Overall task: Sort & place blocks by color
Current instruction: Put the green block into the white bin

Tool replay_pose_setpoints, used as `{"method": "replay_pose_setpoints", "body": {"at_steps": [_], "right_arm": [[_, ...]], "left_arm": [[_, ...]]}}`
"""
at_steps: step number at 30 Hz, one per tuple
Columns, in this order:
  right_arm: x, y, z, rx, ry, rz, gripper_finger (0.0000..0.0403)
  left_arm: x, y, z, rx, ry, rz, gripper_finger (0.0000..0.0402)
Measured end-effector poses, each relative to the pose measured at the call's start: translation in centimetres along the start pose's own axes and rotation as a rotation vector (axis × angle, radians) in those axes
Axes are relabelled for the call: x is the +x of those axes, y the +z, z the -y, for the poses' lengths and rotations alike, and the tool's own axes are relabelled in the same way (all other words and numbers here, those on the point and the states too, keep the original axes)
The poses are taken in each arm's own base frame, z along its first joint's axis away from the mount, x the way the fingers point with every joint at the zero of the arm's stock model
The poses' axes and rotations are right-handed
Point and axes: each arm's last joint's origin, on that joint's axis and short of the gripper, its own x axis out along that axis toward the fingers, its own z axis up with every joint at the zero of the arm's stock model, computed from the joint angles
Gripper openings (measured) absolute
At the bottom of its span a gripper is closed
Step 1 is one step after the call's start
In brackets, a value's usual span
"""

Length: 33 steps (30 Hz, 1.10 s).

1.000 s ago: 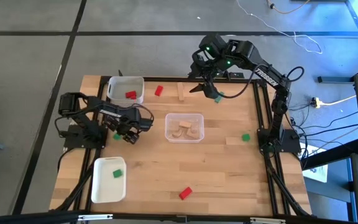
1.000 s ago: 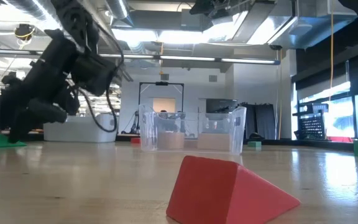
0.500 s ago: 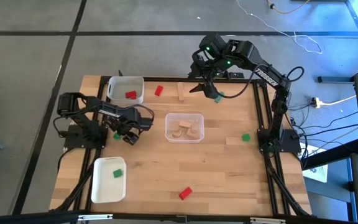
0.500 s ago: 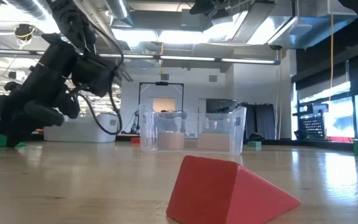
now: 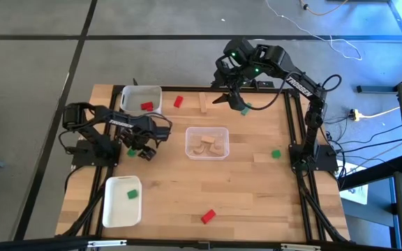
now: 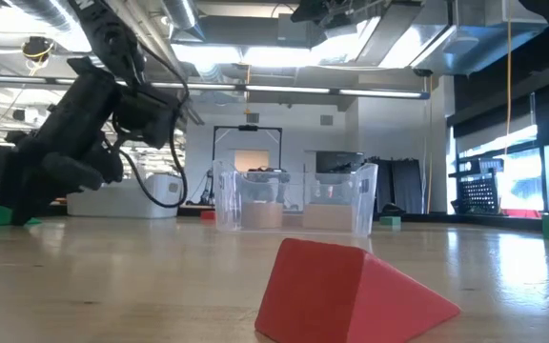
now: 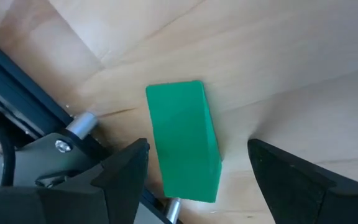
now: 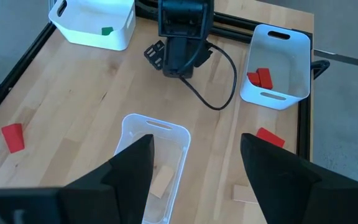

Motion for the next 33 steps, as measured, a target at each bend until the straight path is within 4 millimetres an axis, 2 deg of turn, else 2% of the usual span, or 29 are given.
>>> {"method": "replay_pose_setpoints", "body": {"at_steps": [9, 19, 22, 28, 33], "right_arm": [[0.0, 0.2, 0.1, -0.009, -0.011, 0.016, 0.0239], [0.0, 0.2, 0.2, -0.012, -0.013, 0.021, 0.0239], [0.0, 0.2, 0.2, -0.012, -0.013, 0.021, 0.0239], [0.0, 0.2, 0.1, -0.012, -0.013, 0.021, 0.0239], [0.0, 0.2, 0.2, -0.012, -0.013, 0.020, 0.0239]], "left_arm": [[-0.1, 1.2, -0.5, 0.115, -0.138, -0.044, 0.0274], [-0.4, 2.9, -1.2, 0.105, -0.273, -0.037, 0.0274], [-0.8, 2.7, -1.5, 0.138, -0.239, -0.019, 0.0274], [-3.1, 1.5, -2.1, 0.278, -0.201, 0.079, 0.0274], [-3.2, -0.1, -2.3, 0.351, -0.134, 0.023, 0.0274]]}}
